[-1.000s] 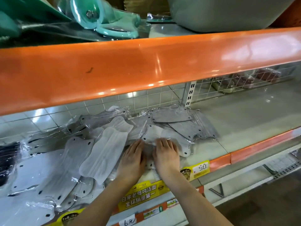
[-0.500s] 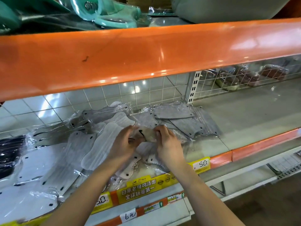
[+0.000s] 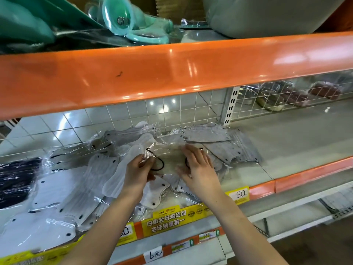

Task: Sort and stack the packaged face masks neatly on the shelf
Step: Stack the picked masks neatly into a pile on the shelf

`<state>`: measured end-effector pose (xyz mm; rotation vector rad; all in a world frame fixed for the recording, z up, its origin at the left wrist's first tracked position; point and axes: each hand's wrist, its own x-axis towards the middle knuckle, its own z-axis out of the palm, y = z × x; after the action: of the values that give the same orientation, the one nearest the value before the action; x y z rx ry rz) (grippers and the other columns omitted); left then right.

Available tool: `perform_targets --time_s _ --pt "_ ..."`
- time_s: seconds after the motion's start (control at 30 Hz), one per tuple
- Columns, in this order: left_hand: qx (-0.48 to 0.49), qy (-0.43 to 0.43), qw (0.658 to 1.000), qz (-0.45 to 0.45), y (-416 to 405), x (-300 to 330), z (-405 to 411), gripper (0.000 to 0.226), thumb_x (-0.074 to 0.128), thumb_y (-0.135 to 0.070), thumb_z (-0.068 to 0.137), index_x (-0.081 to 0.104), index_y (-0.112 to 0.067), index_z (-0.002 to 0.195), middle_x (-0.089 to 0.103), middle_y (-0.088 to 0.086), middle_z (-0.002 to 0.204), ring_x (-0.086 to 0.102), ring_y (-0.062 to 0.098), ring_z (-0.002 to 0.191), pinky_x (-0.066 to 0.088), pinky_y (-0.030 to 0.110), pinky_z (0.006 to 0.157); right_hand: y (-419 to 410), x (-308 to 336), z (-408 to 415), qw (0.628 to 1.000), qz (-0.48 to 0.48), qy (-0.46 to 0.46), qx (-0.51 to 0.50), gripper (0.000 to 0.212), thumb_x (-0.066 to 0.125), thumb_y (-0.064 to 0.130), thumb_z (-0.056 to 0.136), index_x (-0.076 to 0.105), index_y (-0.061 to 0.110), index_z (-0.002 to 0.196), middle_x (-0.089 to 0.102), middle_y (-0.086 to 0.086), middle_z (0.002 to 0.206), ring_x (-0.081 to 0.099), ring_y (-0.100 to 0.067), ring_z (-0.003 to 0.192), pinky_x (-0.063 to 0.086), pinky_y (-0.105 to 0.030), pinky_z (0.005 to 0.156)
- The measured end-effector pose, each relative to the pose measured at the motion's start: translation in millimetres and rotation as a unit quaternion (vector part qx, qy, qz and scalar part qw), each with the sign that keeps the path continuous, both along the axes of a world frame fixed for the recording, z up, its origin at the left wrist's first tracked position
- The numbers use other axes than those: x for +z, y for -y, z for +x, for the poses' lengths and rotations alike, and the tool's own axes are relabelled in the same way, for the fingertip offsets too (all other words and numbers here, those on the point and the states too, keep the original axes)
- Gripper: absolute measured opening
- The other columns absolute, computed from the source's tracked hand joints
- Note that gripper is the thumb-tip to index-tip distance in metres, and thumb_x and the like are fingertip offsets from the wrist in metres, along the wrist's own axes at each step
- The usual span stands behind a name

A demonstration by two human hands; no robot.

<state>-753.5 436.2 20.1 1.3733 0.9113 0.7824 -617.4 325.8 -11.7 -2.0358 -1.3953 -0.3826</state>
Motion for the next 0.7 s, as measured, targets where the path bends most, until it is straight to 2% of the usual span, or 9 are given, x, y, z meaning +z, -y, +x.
perform_targets --time_s 0.13,0.27,0.33,0.4,0.47,0.53,0.57,0.6,0.7 --pt "0.01 0.029 0.999 -0.032 2.8 1.6 -0.3 0.011 0.052 -0.004 0.095 0.053 -0.003 0.085 0.061 0.011 0.077 0.062 0.005 0.048 0.05 0.019 0.046 0.6 -12.1 -8.8 0.996 -0.082 0.011 0.034 0.071 0.043 0.059 0.085 0.048 0.01 0.137 0.047 -0.007 0.14 0.038 -0.023 0.131 0.036 -0.046 0.109" --pt "0.082 0.077 0.993 -0.047 -11.5 9.8 -10.4 0.006 0.047 -0.004 0.098 0.05 -0.005 0.103 0.065 0.014 0.094 0.068 0.01 0.06 0.054 0.022 0.053 -9.6 -11.5 -16.0 0.994 -0.102 -0.023 0.029 0.06 0.04 0.041 0.086 0.046 0.009 0.137 0.046 -0.009 0.143 0.041 -0.027 0.133 0.038 -0.05 0.107" --pt "0.093 0.077 0.991 -0.055 -21.6 8.2 -20.7 0.008 0.046 -0.003 0.098 0.049 -0.002 0.105 0.065 0.019 0.1 0.069 0.016 0.065 0.054 0.021 0.053 -19.8 -9.3 -22.0 0.994 -0.097 -0.016 0.041 0.054 0.047 0.032 0.087 0.047 0.008 0.135 0.047 -0.011 0.141 0.043 -0.029 0.131 0.037 -0.051 0.108" --pt "0.091 0.052 0.993 -0.058 -28.3 3.4 -30.8 0.012 0.045 -0.003 0.098 0.05 -0.001 0.108 0.065 0.021 0.102 0.069 0.02 0.067 0.054 0.02 0.052 -33.4 -5.2 -30.2 0.993 -0.103 -0.001 0.063 0.054 0.057 0.024 0.086 0.046 0.007 0.137 0.045 -0.012 0.143 0.04 -0.03 0.134 0.03 -0.05 0.112" --pt "0.091 0.029 0.993 -0.066 -35.1 -1.7 -40.7 0.017 0.045 -0.003 0.097 0.051 0.001 0.113 0.065 0.02 0.102 0.069 0.018 0.064 0.053 0.019 0.05 -50.2 0.5 -39.8 0.988 -0.127 0.007 0.09 0.057 0.053 0.022 0.091 0.038 0.007 0.143 0.036 -0.011 0.15 0.029 -0.027 0.141 0.015 -0.046 0.119" --pt "0.111 0.007 0.992 -0.064 -43.1 -6.0 -51.3 0.014 0.047 -0.003 0.096 0.051 0.002 0.109 0.064 0.021 0.101 0.069 0.018 0.063 0.052 0.019 0.048 -68.0 3.5 -48.6 0.976 -0.187 -0.002 0.111 0.058 0.042 0.027 0.099 0.022 0.01 0.15 0.018 -0.007 0.158 0.012 -0.021 0.147 0.002 -0.039 0.12" --pt "0.122 -0.005 0.991 -0.054 -46.9 -6.4 -57.6 0.008 0.047 -0.002 0.095 0.051 0.0 0.102 0.064 0.02 0.098 0.068 0.018 0.061 0.051 0.018 0.047 -76.1 3.4 -53.3 0.971 -0.21 -0.005 0.116 0.058 0.038 0.028 0.101 0.017 0.011 0.151 0.013 -0.005 0.159 0.007 -0.02 0.147 0.0 -0.038 0.12" --pt "0.132 -0.007 0.99 -0.044 -50.7 -5.9 -63.3 0.004 0.048 -0.002 0.095 0.051 -0.003 0.096 0.063 0.019 0.094 0.068 0.017 0.059 0.051 0.019 0.046 -83.8 2.8 -58.7 0.968 -0.221 -0.011 0.119 0.057 0.036 0.028 0.102 0.015 0.011 0.152 0.012 -0.005 0.159 0.006 -0.02 0.147 0.001 -0.038 0.12" --pt "0.148 -0.021 0.989 0.008 -63.5 -5.5 -82.7 0.011 0.047 0.002 0.092 0.053 -0.004 0.086 0.067 0.012 0.078 0.067 0.013 0.059 0.054 0.021 0.05 -105.1 -1.0 -77.5 0.964 -0.226 -0.033 0.134 0.053 0.034 0.021 0.102 0.017 0.01 0.151 0.018 -0.007 0.157 0.012 -0.024 0.146 0.006 -0.039 0.12"
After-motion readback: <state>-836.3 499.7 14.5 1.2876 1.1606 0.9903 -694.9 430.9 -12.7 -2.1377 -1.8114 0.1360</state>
